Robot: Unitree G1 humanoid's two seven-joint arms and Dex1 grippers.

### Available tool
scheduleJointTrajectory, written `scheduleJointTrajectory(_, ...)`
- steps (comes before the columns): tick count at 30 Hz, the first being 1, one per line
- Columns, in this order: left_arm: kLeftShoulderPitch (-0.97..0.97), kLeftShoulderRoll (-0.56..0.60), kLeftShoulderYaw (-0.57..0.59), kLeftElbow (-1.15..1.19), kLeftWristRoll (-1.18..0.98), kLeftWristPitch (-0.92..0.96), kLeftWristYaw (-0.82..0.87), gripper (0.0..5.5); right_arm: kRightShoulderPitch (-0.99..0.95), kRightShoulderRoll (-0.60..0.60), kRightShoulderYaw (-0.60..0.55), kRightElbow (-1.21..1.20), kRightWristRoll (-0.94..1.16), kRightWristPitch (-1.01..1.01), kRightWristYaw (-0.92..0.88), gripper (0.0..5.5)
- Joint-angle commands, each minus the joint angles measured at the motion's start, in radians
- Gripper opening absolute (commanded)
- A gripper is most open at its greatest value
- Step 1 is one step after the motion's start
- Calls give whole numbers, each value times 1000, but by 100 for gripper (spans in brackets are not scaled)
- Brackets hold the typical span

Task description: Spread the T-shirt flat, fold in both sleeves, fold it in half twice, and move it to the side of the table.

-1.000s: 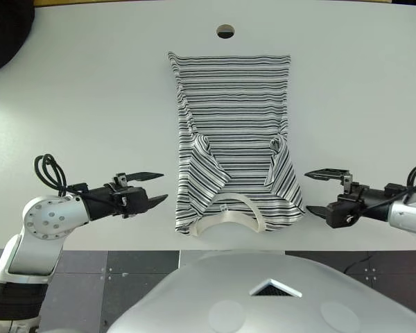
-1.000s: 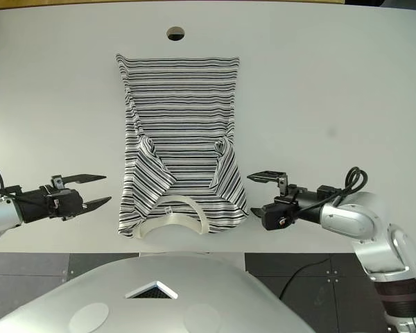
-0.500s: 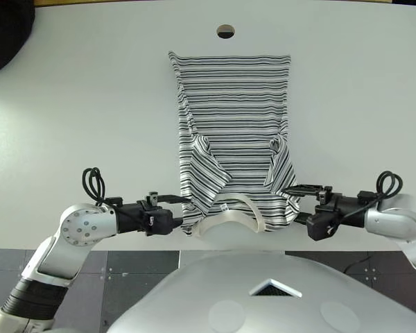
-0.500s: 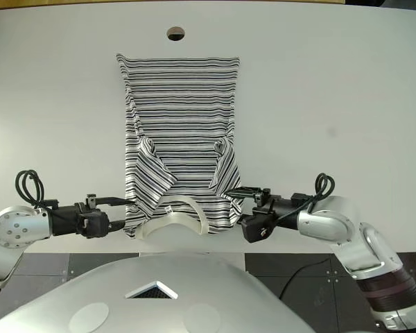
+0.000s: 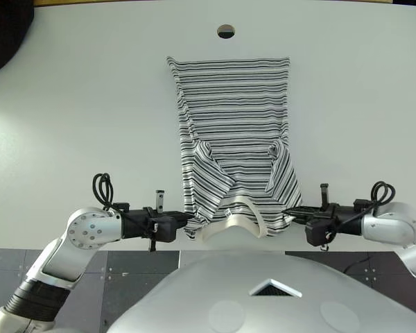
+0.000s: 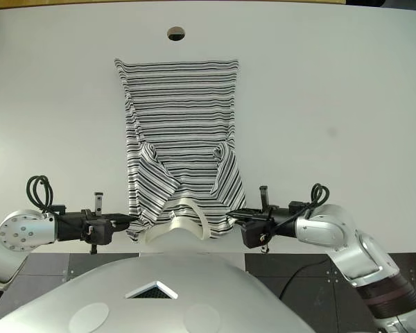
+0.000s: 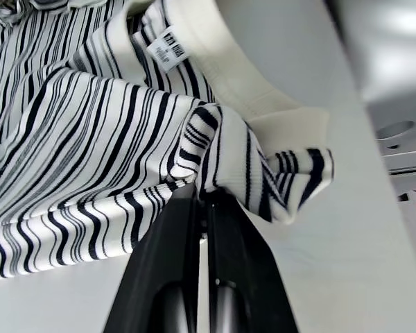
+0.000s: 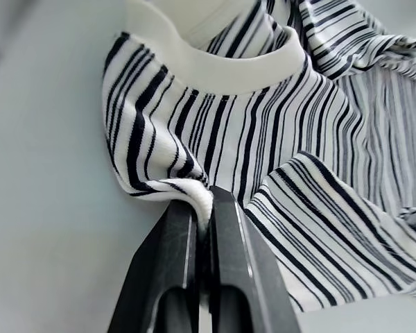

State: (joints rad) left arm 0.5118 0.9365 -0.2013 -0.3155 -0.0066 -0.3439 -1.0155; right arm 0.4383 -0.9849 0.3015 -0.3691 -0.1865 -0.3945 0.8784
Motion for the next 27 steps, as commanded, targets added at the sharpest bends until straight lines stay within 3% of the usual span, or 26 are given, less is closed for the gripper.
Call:
scheduleJointTrajectory(1, 57, 41, 19, -6, -128, 34, -62, 10, 104, -108, -18, -48, 76, 136, 109, 14)
scheduleJointTrajectory(6, 212, 107, 96, -98, -294, 38, -138, 10, 177, -177, -98, -156, 270, 202, 179, 14)
scheduleJointTrajectory(9, 211, 95, 162, -116, -336, 71, -112, 10, 170, -155, -136, -181, 332, 216, 178, 14)
scheduleJointTrajectory(13, -77, -78, 195, 29, -305, 224, 115, 10, -33, 28, -168, -128, 500, 248, 107, 14)
scheduleJointTrajectory(18, -293, -188, 224, 163, -262, 324, 273, 10, -182, 154, -193, -72, 624, 383, 32, 14)
scheduleJointTrajectory(27, -566, -348, 129, 294, -168, 446, 368, 10, -474, 337, -186, 194, 618, 601, -75, 14)
